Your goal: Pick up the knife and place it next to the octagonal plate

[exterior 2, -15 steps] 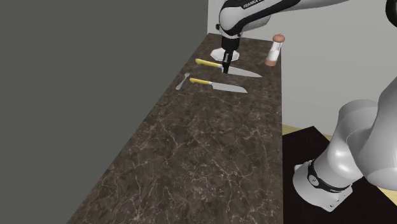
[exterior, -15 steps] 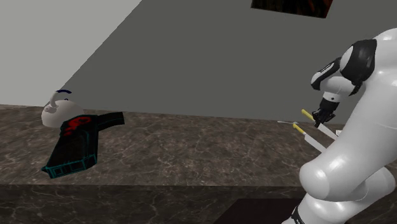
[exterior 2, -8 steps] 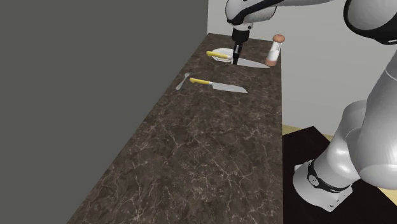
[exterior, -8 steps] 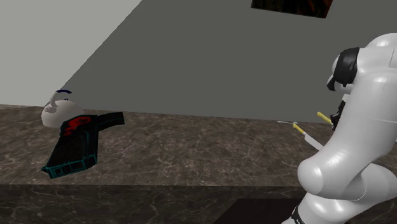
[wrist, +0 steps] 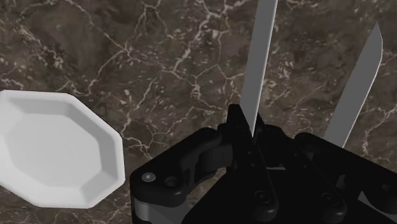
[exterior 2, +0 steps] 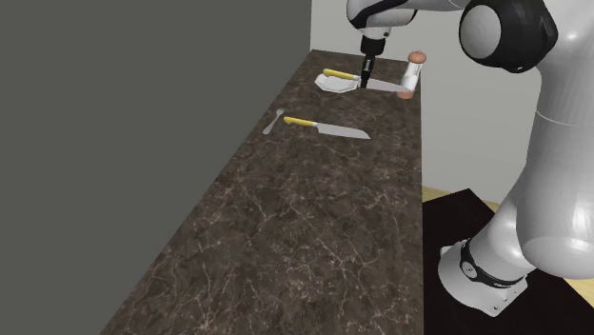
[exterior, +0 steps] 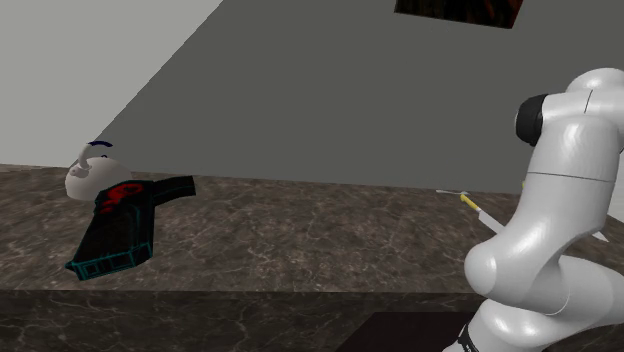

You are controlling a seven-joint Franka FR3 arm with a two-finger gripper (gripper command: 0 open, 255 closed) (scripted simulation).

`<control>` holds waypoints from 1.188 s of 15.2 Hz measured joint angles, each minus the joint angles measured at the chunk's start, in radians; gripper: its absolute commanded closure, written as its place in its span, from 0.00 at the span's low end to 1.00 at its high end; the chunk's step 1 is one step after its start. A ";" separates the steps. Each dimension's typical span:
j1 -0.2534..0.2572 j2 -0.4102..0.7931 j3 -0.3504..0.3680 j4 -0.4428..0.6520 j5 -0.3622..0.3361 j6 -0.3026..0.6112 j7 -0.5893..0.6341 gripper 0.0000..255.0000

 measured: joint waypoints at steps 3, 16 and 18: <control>-0.011 0.020 0.008 -0.011 0.017 0.026 -0.015 1.00; -0.039 0.104 0.052 -0.081 0.091 0.160 -0.064 1.00; -0.042 0.114 0.058 -0.092 0.101 0.179 -0.070 1.00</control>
